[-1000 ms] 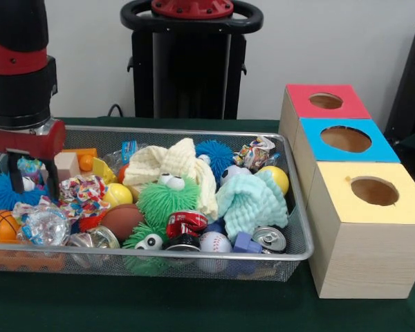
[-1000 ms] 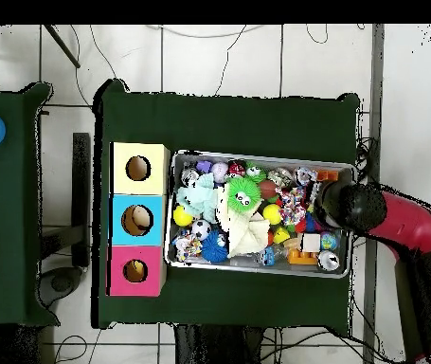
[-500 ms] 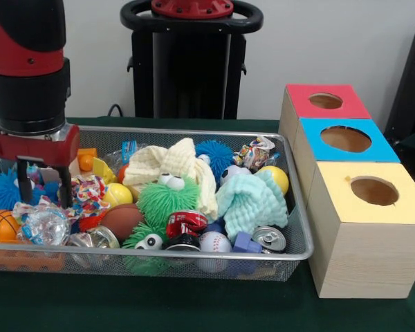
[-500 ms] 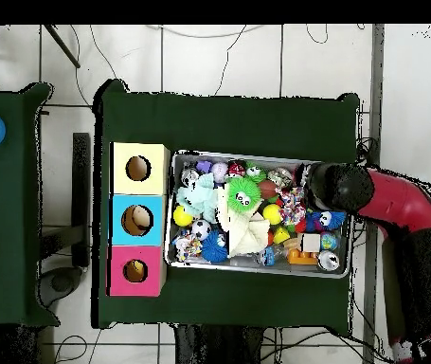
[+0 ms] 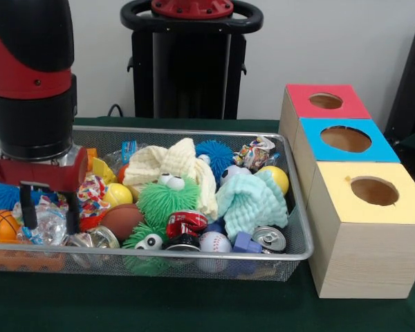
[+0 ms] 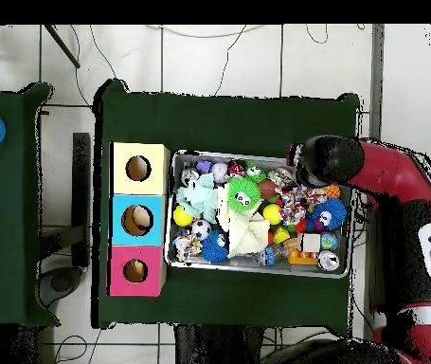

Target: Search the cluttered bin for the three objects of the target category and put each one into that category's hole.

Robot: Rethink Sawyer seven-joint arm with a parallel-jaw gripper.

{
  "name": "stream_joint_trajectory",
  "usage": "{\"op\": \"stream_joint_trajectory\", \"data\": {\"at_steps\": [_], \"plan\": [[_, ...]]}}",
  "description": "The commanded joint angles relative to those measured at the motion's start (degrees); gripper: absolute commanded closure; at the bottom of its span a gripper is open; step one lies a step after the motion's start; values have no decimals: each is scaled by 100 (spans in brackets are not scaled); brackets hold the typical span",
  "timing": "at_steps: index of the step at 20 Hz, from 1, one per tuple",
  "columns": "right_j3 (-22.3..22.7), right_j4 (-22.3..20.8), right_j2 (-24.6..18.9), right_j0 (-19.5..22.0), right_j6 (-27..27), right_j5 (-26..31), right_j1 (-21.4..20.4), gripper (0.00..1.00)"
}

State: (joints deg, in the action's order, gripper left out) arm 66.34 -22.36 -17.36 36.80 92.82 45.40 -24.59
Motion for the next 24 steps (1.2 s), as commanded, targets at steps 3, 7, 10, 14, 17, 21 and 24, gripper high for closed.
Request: {"op": "stream_joint_trajectory", "data": {"at_steps": [3, 7, 10, 14, 17, 21, 24], "plan": [[-854, 36, -490, -60, -779, 655, 593, 0], [-530, 30, -453, -4, -692, 448, 452, 0], [-268, 3, -428, 38, -622, 213, 383, 0], [55, -44, -392, 82, -507, -97, 302, 0], [347, -56, -354, 121, -424, -239, 135, 0], [698, -13, -304, 143, -365, -173, -229, 0], [891, 2, -284, 190, -391, -98, -453, 0]]}}
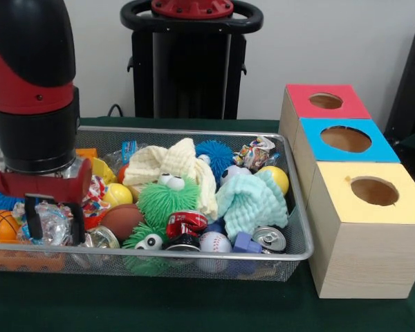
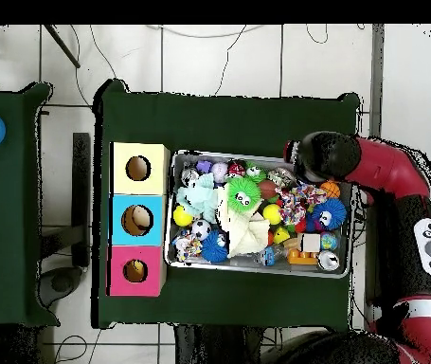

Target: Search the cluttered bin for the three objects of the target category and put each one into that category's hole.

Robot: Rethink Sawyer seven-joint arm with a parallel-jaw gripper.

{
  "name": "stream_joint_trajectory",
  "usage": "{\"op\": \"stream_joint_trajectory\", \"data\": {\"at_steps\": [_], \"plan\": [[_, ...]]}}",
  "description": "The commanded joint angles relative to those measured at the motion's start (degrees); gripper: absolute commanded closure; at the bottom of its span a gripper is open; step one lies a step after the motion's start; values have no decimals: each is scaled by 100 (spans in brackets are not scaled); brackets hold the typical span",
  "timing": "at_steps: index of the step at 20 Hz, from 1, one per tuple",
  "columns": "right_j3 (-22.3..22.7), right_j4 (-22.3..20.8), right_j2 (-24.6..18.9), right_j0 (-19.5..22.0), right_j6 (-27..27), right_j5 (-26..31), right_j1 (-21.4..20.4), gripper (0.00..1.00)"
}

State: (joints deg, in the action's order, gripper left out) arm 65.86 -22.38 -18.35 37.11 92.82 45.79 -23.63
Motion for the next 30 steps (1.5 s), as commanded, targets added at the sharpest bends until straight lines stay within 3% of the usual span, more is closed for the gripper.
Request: {"op": "stream_joint_trajectory", "data": {"at_steps": [1, 10, 17, 24, 30], "plan": [[976, -9, -185, 174, -390, -160, -576, 0], [1376, -398, -277, 709, -569, -1220, -25, 0], [1806, -574, -206, 972, -514, -1811, 0, 0], [1906, -816, -104, 856, -102, -2390, 185, 0], [2112, -867, 5, 757, 164, -2515, 59, 0]]}}
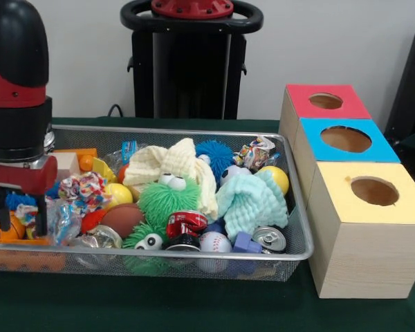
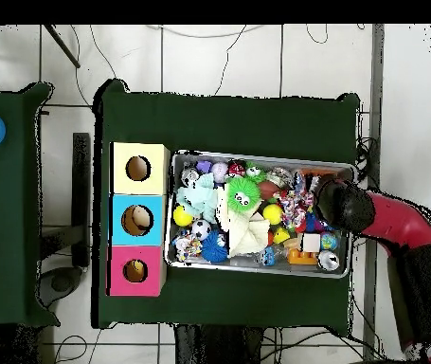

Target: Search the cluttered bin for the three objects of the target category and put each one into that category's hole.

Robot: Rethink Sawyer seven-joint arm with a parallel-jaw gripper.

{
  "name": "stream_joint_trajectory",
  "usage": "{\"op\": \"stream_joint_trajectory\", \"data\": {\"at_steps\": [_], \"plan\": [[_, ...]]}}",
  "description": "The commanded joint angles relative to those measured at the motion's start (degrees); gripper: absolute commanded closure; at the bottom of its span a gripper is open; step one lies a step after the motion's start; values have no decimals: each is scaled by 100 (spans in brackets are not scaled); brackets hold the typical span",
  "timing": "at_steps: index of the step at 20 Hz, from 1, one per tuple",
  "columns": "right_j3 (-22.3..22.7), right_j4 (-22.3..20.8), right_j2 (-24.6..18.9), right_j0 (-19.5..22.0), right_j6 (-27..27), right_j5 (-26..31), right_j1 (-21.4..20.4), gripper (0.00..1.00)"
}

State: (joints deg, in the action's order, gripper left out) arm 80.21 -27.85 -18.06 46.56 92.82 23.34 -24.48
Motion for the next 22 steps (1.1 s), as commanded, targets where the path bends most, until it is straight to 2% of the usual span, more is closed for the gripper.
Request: {"op": "stream_joint_trajectory", "data": {"at_steps": [1, 22], "plan": [[689, -325, -25, -195, 180, -278, 139, 0], [898, -208, 92, -397, 500, -419, 103, 0]]}}
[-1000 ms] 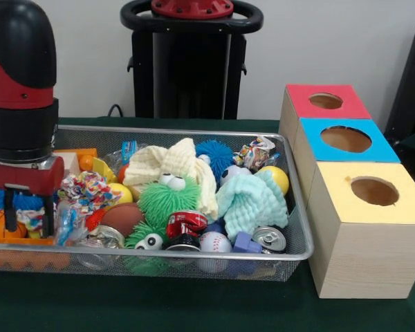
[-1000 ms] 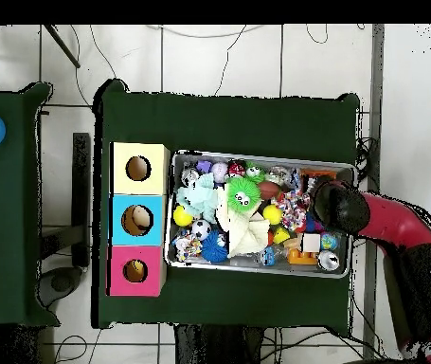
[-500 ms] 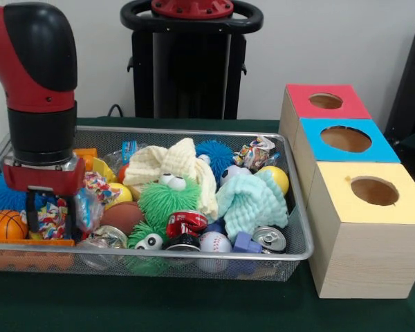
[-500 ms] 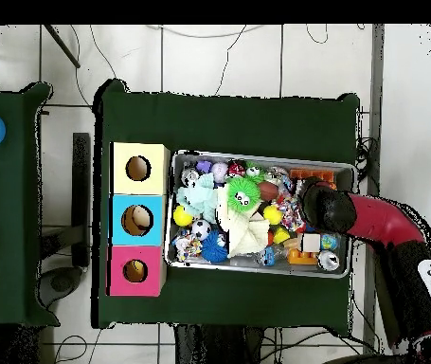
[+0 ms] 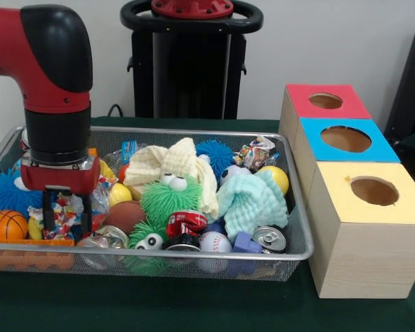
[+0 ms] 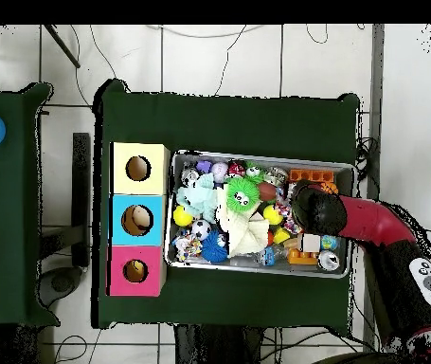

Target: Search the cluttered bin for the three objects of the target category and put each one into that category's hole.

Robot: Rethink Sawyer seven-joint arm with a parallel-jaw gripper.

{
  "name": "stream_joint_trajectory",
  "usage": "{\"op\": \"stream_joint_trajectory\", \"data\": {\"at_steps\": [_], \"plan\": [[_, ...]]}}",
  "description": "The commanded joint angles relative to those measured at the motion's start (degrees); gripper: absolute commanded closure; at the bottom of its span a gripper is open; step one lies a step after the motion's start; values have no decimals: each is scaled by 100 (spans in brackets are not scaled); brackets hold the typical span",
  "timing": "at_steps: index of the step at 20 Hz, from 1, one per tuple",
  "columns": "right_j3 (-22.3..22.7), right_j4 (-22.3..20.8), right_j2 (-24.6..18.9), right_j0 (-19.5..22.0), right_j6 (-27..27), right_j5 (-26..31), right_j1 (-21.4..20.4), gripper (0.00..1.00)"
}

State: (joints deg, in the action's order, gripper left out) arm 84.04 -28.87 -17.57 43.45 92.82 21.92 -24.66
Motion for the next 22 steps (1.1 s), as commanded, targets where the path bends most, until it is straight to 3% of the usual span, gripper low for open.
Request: {"op": "stream_joint_trajectory", "data": {"at_steps": [1, 7, 8, 12, 15, 19, 22], "plan": [[509, -106, 45, -89, 500, -278, 128, 0], [461, -112, 19, -70, 449, -279, 185, 0], [415, -140, 27, -83, 425, -291, 195, 100], [476, -178, -69, 40, 463, -627, 214, 100], [379, -97, -109, 22, 224, -174, 223, 100], [589, 14, -52, -53, 353, -30, -81, 100], [926, 185, 36, -224, 552, 231, -536, 100]]}}
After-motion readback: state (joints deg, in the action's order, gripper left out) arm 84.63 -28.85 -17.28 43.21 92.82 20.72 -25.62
